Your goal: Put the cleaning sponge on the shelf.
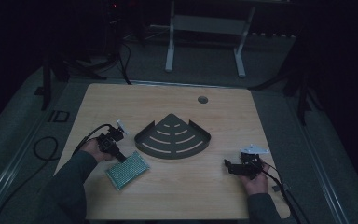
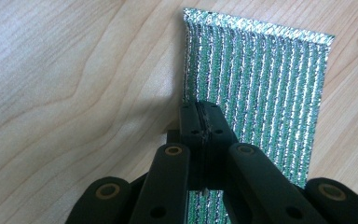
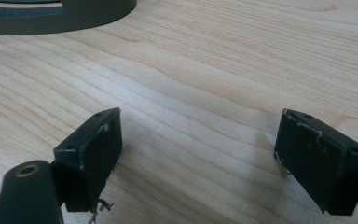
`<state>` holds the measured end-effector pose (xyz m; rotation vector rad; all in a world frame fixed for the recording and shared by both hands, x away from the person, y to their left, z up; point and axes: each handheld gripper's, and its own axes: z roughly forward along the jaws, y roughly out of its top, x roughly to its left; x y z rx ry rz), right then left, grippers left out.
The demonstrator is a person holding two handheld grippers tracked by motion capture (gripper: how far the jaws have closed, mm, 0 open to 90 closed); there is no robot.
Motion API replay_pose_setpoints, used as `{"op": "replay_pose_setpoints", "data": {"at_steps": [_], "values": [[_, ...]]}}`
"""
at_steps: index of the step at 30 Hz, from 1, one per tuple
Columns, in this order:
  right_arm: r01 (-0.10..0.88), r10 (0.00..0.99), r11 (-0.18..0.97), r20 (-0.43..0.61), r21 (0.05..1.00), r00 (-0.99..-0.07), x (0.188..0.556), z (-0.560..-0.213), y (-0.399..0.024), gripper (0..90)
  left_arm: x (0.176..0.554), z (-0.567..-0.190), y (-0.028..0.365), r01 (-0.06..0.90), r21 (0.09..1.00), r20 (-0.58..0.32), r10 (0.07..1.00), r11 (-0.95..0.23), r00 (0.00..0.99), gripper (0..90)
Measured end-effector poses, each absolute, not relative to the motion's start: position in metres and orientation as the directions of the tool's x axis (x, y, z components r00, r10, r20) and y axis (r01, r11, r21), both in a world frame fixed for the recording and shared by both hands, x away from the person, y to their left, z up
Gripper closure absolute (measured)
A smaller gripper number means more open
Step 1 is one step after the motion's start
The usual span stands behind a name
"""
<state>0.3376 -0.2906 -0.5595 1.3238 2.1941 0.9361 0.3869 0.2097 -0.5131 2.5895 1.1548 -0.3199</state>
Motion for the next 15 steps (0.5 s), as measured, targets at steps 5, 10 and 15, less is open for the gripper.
{"op": "replay_pose_setpoints", "data": {"at_steps": [5, 10, 15], "values": [[0.61, 0.885, 0.324, -0.004, 0.724, -0.465, 0.338, -0.559, -0.291, 14.3, 0.386, -0.507, 0.209, 0.748, 0.183, -0.323, 0.68, -0.638, 0.658, 90.0], [0.61, 0.885, 0.324, -0.004, 0.724, -0.465, 0.338, -0.559, -0.291, 14.3, 0.385, -0.499, 0.211, 0.744, 0.2, -0.321, 0.675, -0.638, 0.665, 90.0], [0.609, 0.885, 0.324, -0.005, 0.724, -0.465, 0.338, -0.559, -0.291, 14.3, 0.383, -0.492, 0.213, 0.743, 0.216, -0.314, 0.676, -0.633, 0.667, 90.0]]}}
